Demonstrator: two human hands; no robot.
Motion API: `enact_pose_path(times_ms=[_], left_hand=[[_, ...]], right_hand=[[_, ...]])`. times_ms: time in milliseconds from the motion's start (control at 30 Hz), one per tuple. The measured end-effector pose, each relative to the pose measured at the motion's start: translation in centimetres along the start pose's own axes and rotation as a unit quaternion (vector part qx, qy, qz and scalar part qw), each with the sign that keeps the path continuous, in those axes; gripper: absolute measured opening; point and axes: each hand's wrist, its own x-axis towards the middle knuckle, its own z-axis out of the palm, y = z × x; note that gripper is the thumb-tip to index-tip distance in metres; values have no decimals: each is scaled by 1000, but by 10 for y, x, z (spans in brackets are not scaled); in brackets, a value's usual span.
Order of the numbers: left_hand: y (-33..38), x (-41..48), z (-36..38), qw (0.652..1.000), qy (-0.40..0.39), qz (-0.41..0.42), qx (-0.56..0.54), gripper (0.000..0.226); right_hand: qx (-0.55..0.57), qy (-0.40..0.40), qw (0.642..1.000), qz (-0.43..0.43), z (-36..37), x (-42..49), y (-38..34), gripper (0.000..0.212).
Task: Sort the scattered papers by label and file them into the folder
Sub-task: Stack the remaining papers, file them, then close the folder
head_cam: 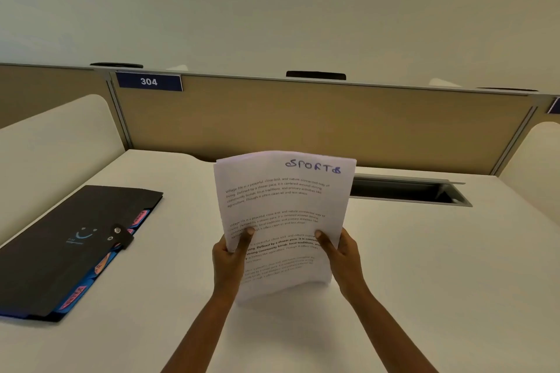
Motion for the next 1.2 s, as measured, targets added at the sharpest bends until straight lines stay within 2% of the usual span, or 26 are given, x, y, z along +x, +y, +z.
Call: enact_pose_path(times_ms=[167,267,400,533,600,667,700,733,1000,1100,1200], left_hand=[[1,3,0,1000,-3,13,18,85],[-12,0,-7,999,-32,-9,43,84],[-30,-4,-17,992,-80,-54,77,83],[-28,-4,-21,993,-71,-76,61,80],[-24,-1,-23,992,-68,-88,51,59],[-18,2,-27,992,-72,-100,41,18],[-16,4,-31,991,-72,-108,41,6],[-14,6,-35,990,-75,-114,43,3],[1,20,-89,975,-117,-182,45,14],[6,23,-113,969,-134,-203,45,25],[8,28,-137,964,-136,-224,41,43]], right_hand=[[-7,7,1000,2,1,-1,4,15],[-39,-40,998,42,-1,-8,20,20],[-68,-39,993,87,-7,-16,36,22],[-93,-51,991,87,-6,-14,31,19],[-97,-69,989,83,-3,-13,24,15],[-88,-81,989,86,0,-11,16,8],[-81,-84,989,91,1,-10,12,8],[-71,-87,989,98,3,-7,9,10],[37,-119,968,217,32,5,4,21],[36,-138,963,231,57,2,6,24],[20,-124,964,235,84,-2,11,24]])
